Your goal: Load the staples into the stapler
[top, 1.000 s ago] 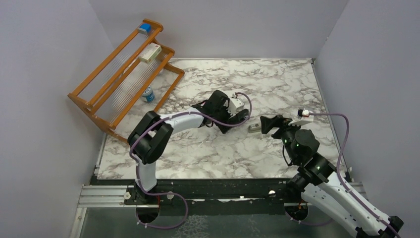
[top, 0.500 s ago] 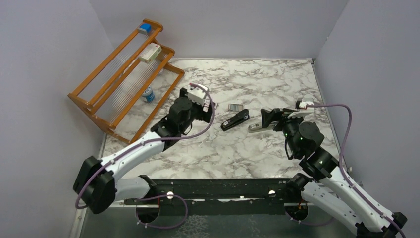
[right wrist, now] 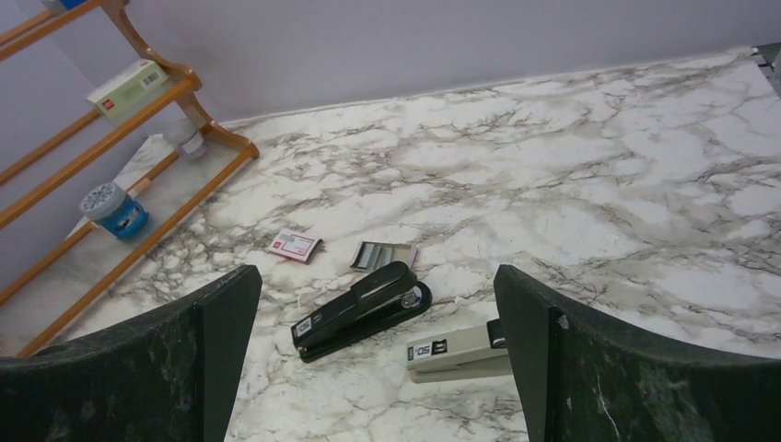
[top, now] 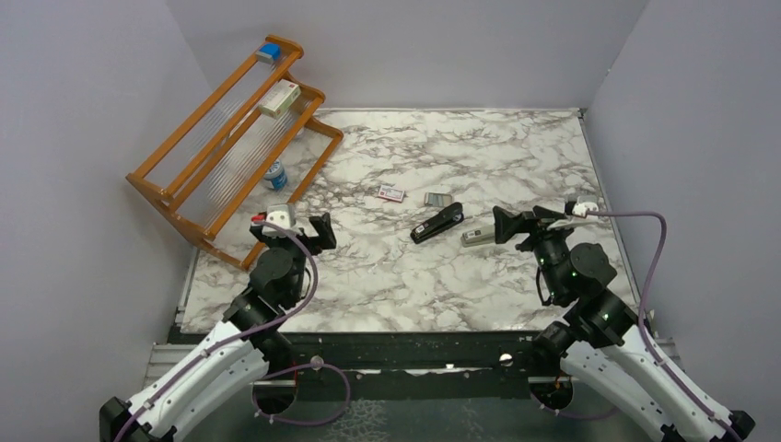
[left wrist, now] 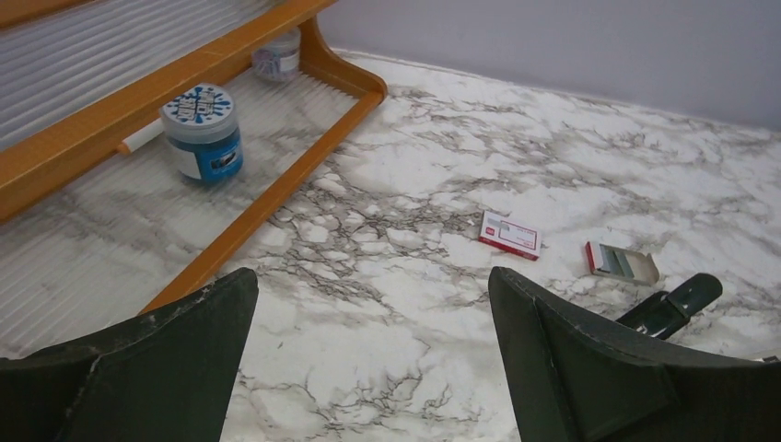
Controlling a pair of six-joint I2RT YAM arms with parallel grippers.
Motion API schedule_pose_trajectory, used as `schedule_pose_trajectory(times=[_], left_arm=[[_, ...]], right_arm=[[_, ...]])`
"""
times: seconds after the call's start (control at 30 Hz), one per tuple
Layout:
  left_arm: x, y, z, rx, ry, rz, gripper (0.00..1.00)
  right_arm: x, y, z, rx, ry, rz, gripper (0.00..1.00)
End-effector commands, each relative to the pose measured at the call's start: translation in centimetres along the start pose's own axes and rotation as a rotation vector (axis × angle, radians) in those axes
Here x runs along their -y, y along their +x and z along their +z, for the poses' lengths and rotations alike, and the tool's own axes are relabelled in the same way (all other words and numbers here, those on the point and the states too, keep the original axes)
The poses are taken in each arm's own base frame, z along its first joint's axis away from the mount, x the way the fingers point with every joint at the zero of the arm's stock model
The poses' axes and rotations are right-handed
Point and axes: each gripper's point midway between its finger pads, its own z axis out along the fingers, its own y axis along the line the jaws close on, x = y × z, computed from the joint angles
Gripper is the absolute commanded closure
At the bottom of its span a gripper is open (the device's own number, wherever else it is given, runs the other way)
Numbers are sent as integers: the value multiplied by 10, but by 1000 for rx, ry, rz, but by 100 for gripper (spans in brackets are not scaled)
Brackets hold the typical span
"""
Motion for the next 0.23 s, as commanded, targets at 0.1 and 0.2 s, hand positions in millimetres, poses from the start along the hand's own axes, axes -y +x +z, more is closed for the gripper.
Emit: schedule_pose_trajectory(times=[0.1, 0.2], left_arm=[[-33, -7, -11, 52, -159, -106, 1], [-31, -10, -10, 46, -153, -92, 1]], right_arm=[[1, 1, -1, 39, 5, 75, 0], [3, 1, -2, 28, 22, 89, 0]])
